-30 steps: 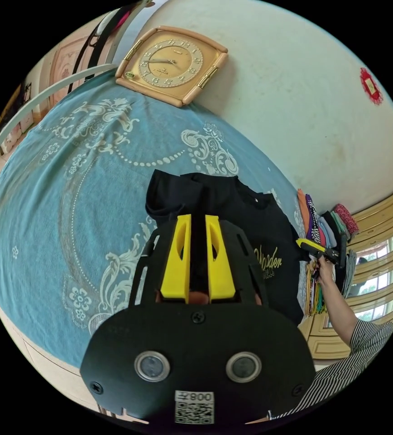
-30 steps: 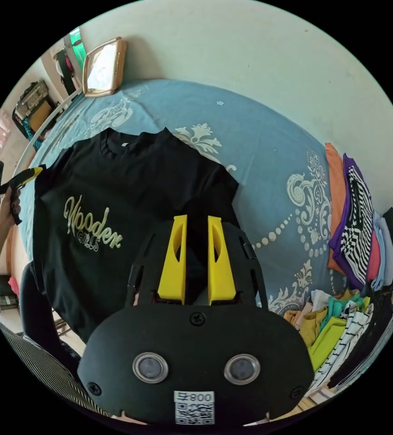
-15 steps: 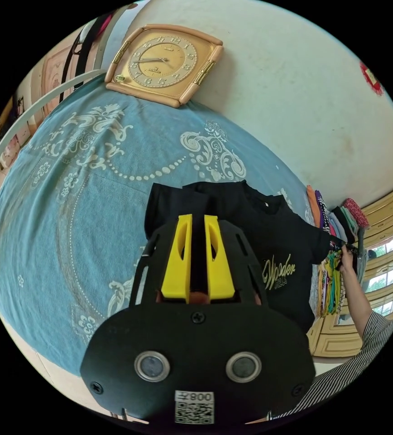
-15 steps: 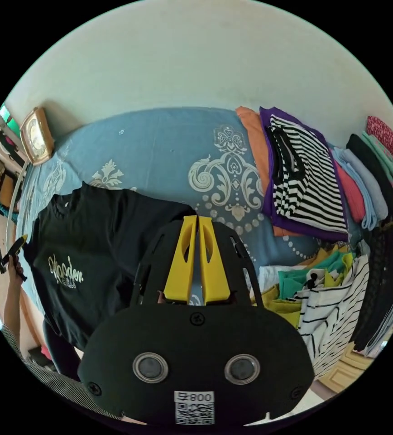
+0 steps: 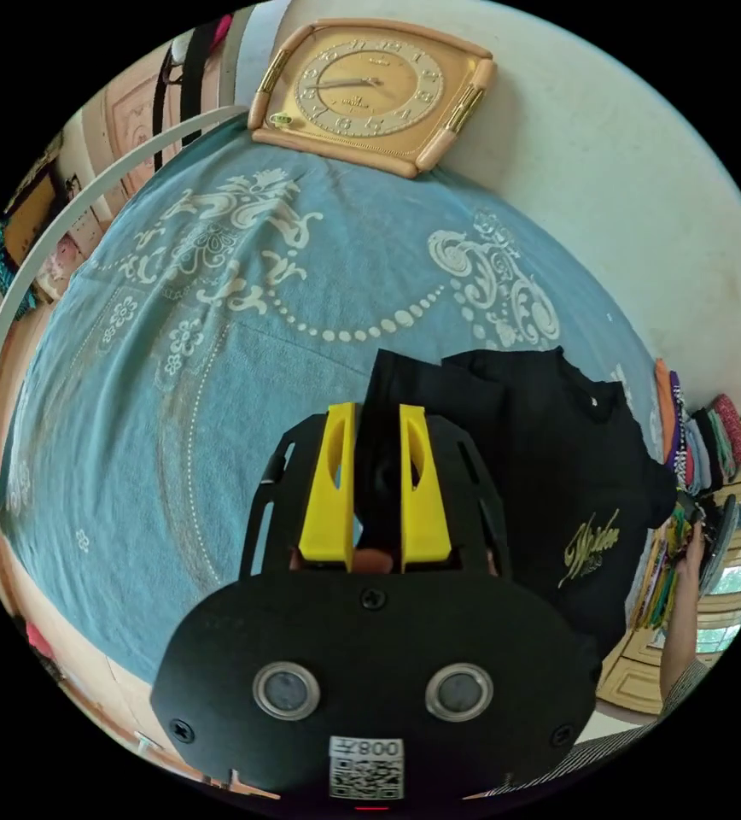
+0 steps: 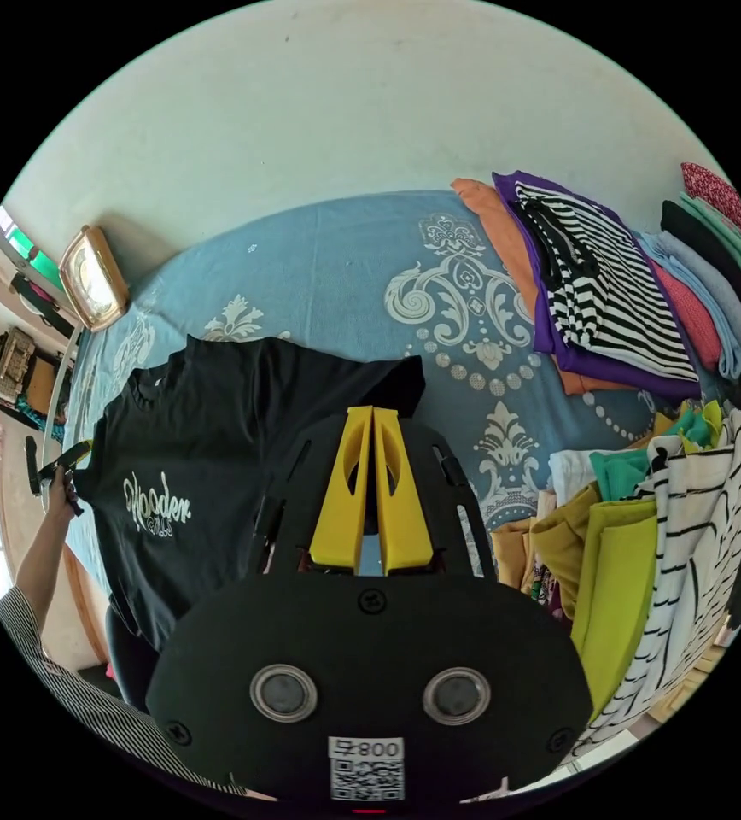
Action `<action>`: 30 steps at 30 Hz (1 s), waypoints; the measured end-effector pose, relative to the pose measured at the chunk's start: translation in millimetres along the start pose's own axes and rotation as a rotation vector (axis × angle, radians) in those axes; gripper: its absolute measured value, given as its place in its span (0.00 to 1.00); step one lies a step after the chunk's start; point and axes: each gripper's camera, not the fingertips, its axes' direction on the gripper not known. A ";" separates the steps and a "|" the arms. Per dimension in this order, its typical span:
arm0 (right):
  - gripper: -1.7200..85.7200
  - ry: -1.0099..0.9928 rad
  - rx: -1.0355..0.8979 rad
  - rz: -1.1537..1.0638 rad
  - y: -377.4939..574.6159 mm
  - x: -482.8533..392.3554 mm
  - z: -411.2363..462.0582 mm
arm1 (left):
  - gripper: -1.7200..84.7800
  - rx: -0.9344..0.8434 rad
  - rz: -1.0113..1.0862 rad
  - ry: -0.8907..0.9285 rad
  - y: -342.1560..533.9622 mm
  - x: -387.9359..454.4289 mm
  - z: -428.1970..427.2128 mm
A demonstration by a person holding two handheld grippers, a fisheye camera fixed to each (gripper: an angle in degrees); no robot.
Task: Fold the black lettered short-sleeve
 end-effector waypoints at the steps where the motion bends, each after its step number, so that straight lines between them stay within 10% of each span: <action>1: 0.01 -0.007 -0.009 0.005 1.7 1.9 3.6 | 0.07 0.013 0.033 -0.060 0.3 4.9 -0.3; 30: 0.03 -0.064 0.016 0.208 24.7 42.9 15.6 | 0.08 0.135 -0.143 0.164 99.4 -38.4 -44.3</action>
